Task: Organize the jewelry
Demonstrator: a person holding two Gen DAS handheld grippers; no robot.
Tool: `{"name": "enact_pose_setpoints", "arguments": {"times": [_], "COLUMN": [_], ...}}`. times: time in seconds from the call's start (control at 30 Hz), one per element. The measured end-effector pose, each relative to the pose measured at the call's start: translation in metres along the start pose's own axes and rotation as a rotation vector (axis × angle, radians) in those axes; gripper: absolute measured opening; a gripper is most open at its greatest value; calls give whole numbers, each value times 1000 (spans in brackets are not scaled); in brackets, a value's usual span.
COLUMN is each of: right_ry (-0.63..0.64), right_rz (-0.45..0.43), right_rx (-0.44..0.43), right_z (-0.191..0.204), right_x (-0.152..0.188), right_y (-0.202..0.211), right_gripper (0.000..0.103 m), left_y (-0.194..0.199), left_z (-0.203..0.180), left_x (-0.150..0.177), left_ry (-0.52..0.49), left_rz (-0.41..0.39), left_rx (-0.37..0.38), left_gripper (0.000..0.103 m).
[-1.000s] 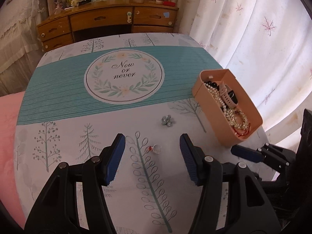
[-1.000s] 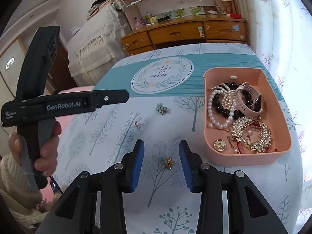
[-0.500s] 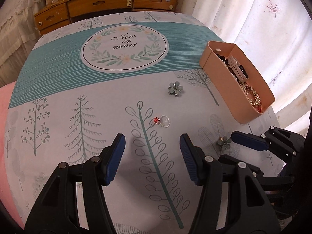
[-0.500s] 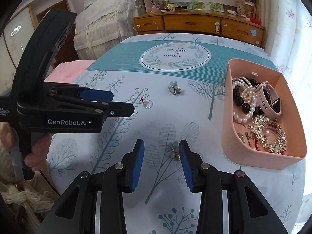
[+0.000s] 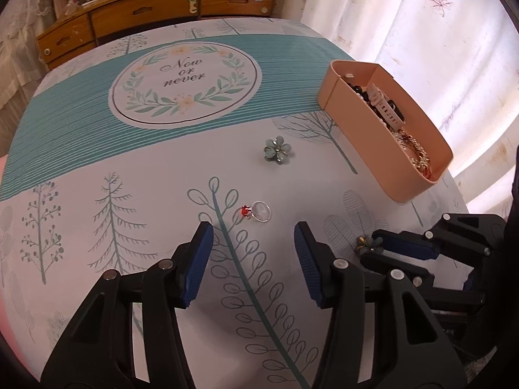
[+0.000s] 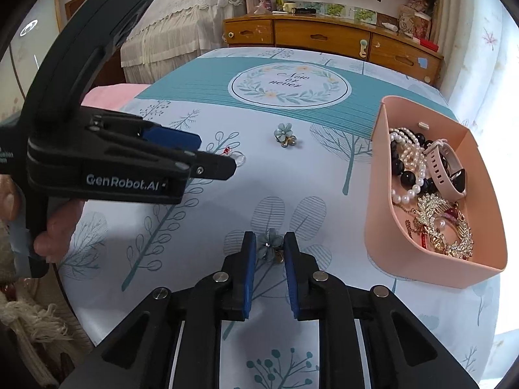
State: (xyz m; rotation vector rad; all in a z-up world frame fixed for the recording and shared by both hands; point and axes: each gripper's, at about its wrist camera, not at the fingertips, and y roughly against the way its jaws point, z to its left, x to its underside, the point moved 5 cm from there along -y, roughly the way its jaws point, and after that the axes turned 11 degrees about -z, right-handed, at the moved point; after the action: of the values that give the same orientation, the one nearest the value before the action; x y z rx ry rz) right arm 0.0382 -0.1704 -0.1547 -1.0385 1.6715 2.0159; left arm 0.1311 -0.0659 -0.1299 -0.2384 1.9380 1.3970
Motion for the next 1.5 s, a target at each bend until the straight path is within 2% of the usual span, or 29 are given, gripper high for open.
{"name": "enact_pose_setpoints", "arguments": {"times": [0.1, 0.33, 0.47, 0.63, 0.9, 1.13, 1.23, 1.4, 1.43, 1.5], "right_ry": [-19, -63, -79, -92, -96, -104, -114, -125, -125, -131], "right_rz": [0, -5, -6, -6, -5, -3, -2, -3, -3, -5], "right_rx": [-2, -5, -10, -13, -15, -14, -14, -15, -11, -10], "right_z": [-4, -13, -16, -18, -19, -18, -18, -20, -20, -21], "right_x": [0, 1, 1, 1, 1, 2, 1, 1, 1, 1], "right_y": [1, 1, 3, 3, 4, 3, 3, 3, 3, 3], "right_gripper": [15, 15, 15, 15, 15, 15, 15, 15, 15, 15], "left_y": [1, -4, -12, -14, -13, -18, -20, -19, -19, -17], "left_z": [-1, 1, 1, -4, -5, -6, -5, -7, -7, -7], "left_x": [-2, -8, -7, -4, -5, -11, -13, -12, -12, -11], "left_ry": [-43, -229, -304, -444, -562, -578, -573, -570, -567, -550], "left_rz": [-1, 10, 45, 33, 49, 71, 72, 68, 65, 64], "left_rx": [33, 62, 154, 193, 257, 307, 304, 283, 276, 269], "left_gripper": [45, 35, 35, 35, 25, 22, 15, 13, 6, 6]}}
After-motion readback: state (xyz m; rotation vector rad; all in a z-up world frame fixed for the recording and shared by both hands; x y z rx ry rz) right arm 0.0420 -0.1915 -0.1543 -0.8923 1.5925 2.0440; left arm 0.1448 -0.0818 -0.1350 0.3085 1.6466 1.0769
